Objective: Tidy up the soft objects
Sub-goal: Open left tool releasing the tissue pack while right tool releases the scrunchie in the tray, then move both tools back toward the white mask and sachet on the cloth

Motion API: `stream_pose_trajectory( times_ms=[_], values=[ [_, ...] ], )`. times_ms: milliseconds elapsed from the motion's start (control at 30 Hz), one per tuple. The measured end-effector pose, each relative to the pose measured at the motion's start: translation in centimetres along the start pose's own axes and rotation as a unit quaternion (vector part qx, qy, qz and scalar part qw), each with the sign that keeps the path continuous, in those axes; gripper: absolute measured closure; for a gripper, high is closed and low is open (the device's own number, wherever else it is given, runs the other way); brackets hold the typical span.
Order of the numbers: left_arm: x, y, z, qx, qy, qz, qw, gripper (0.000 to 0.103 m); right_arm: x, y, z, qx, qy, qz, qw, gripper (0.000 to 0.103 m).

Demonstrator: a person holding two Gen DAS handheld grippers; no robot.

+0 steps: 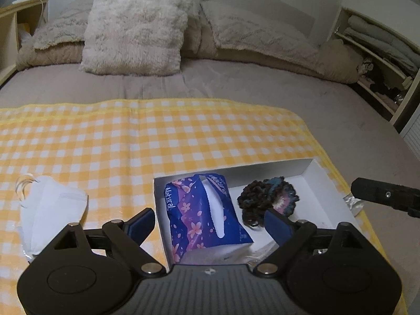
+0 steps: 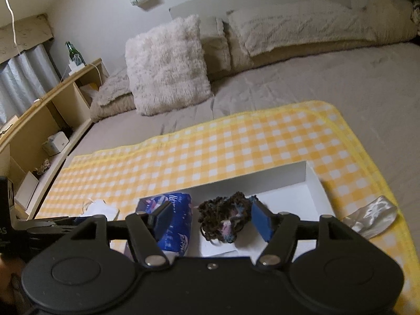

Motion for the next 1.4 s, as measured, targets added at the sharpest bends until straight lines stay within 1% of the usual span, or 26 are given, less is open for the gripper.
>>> stream_pose_trajectory(
  times_ms=[233, 300, 433, 500, 567, 600, 633, 700, 733, 933, 1067, 1233, 1400],
  values=[
    [-0.3, 0.6, -3.3, 0.022, -0.002, 0.003, 0.9998, 0.01, -1.6, 0.0, -3.5, 0.025, 0.001, -0.021, 0.999, 0.033],
    [-0.6, 0.8, -4.2, 0.03, -0.002, 0.001, 0.9996, 0.006, -2.0, 0.1, -4.5, 0.032, 0.002, -0.029, 0.999, 0.031],
    [-0.9, 1.1, -5.9, 0.043, -0.007, 0.001, 0.9991, 0.003, -2.7, 0.4, -6.4, 0.047, 0.005, -0.04, 0.998, 0.025],
    [-1.2, 1.3, -6.6, 0.049, -0.01, 0.001, 0.9988, 0.0, -2.9, 0.7, -7.0, 0.049, 0.011, -0.046, 0.998, 0.023],
    [-1.4, 1.5, -7.2, 0.054, -0.013, 0.003, 0.9985, 0.0, -3.1, 1.1, -7.5, 0.048, 0.021, -0.056, 0.997, 0.019],
    [-1.5, 1.6, -7.4, 0.055, -0.014, 0.005, 0.9984, 0.0, -3.2, 1.3, -7.6, 0.048, 0.026, -0.061, 0.997, 0.015],
    [-1.6, 1.7, -7.6, 0.056, -0.014, 0.007, 0.9983, 0.0, -3.3, 1.5, -7.8, 0.048, 0.032, -0.067, 0.996, 0.008],
    [-1.7, 1.9, -8.1, 0.064, -0.011, 0.006, 0.9979, 0.0, -3.3, 1.8, -8.1, 0.047, 0.049, -0.078, 0.995, 0.001],
    [-1.8, 2.0, -8.3, 0.066, -0.011, 0.005, 0.9977, 0.0, -3.3, 2.0, -8.1, 0.047, 0.056, -0.085, 0.994, 0.0],
    [-2.4, 2.6, -9.3, 0.072, -0.019, 0.01, 0.9972, 0.0, -3.7, 3.0, -8.1, 0.039, 0.073, -0.104, 0.991, 0.0],
    [-3.7, 2.6, -9.8, 0.08, -0.03, 0.006, 0.9964, 0.0, -4.2, 3.1, -7.8, 0.04, 0.072, -0.105, 0.991, 0.0],
    [-6.1, 2.5, -10.6, 0.089, -0.045, -0.008, 0.995, 0.0, -5.4, 3.1, -7.1, 0.041, 0.071, -0.111, 0.99, 0.0],
    [-9.5, 2.4, -11.5, 0.101, -0.067, -0.027, 0.9923, 0.0, -6.8, 2.9, -5.8, 0.048, 0.062, -0.107, 0.991, 0.0]
  ],
)
Point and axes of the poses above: each gripper's, at about its wrist camera, not at the fingertips, and z roughly the way its jaws point, x to its right, y to its underside, the point moved 8 cm from there along z, roughly the way its jaws point, and after that the axes turned 8 degrees about -y, right-handed, at the moved point
